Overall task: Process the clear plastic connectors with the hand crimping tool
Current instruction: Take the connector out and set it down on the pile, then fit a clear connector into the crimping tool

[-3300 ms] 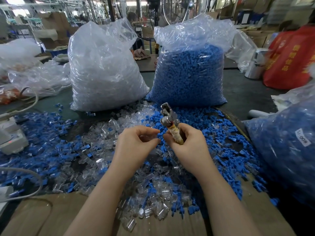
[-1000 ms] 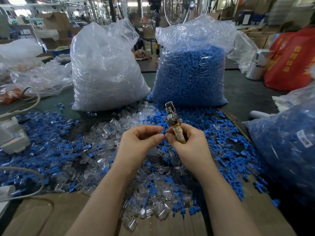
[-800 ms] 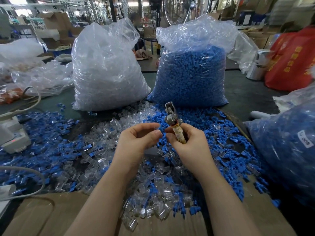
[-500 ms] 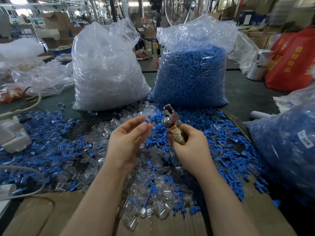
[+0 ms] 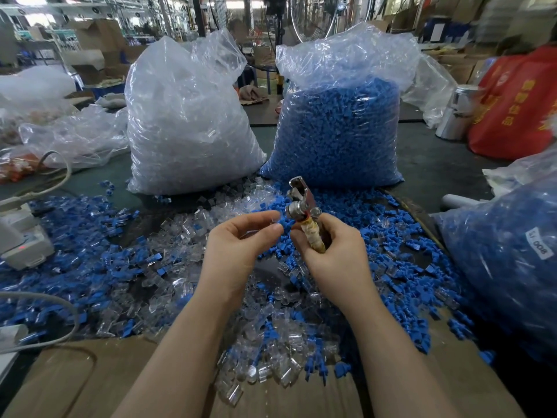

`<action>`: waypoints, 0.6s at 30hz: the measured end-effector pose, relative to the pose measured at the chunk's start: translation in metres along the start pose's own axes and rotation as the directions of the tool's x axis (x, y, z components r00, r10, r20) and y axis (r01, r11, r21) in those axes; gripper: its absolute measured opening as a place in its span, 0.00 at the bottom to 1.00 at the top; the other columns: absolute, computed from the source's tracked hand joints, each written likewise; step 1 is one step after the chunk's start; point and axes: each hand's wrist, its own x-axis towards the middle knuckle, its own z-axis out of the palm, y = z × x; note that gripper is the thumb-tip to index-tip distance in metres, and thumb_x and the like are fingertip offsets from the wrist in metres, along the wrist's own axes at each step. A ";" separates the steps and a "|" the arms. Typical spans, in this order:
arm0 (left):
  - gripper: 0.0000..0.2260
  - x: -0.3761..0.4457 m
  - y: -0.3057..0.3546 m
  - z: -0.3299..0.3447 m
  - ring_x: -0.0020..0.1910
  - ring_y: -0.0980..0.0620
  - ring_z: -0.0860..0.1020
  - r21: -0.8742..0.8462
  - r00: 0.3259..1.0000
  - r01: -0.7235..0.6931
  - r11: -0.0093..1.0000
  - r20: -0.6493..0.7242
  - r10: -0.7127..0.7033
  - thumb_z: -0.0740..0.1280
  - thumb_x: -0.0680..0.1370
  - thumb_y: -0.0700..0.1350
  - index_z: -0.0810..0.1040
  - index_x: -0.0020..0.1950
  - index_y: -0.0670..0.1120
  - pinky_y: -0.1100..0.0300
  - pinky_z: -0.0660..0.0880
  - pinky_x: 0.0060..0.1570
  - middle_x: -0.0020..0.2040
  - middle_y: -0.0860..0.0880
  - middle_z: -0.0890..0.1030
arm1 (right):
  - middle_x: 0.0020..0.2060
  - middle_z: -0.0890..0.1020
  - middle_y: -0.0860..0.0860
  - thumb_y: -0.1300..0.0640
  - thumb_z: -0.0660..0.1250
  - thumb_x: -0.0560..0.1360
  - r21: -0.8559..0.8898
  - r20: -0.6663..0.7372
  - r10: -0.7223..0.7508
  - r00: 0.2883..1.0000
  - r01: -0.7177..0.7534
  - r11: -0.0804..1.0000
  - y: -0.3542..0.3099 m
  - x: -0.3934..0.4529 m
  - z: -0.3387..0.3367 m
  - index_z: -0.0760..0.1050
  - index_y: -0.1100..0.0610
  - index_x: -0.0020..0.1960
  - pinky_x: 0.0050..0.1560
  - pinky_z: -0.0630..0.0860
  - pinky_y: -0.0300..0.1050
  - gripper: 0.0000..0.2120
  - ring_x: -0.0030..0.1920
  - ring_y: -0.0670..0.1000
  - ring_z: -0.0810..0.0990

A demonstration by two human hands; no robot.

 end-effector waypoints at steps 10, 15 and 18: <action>0.09 0.000 -0.001 0.000 0.44 0.52 0.85 0.125 0.999 -0.029 0.992 0.038 0.024 0.76 0.70 0.38 0.87 0.41 0.53 0.62 0.80 0.46 0.42 0.48 0.87 | 0.35 0.81 0.47 0.53 0.72 0.75 0.040 0.039 0.003 0.999 -0.005 0.999 0.000 -0.001 0.000 0.79 0.52 0.46 0.38 0.78 0.54 0.03 0.35 0.48 0.79; 0.07 0.002 -0.005 -0.002 0.45 0.50 0.84 0.129 0.999 0.006 0.992 0.039 -0.012 0.76 0.70 0.37 0.86 0.45 0.47 0.55 0.81 0.52 0.43 0.46 0.86 | 0.35 0.81 0.48 0.48 0.68 0.71 0.011 0.034 -0.014 0.999 0.014 1.000 -0.001 -0.002 0.001 0.80 0.52 0.47 0.38 0.77 0.56 0.09 0.35 0.49 0.79; 0.07 0.003 -0.007 -0.002 0.43 0.51 0.84 0.126 0.999 0.019 0.992 0.031 -0.023 0.76 0.70 0.37 0.86 0.46 0.44 0.56 0.80 0.51 0.43 0.45 0.86 | 0.36 0.82 0.49 0.51 0.69 0.72 -0.018 0.034 -0.029 0.999 0.029 0.999 0.000 -0.002 0.001 0.79 0.54 0.47 0.40 0.78 0.58 0.07 0.37 0.51 0.80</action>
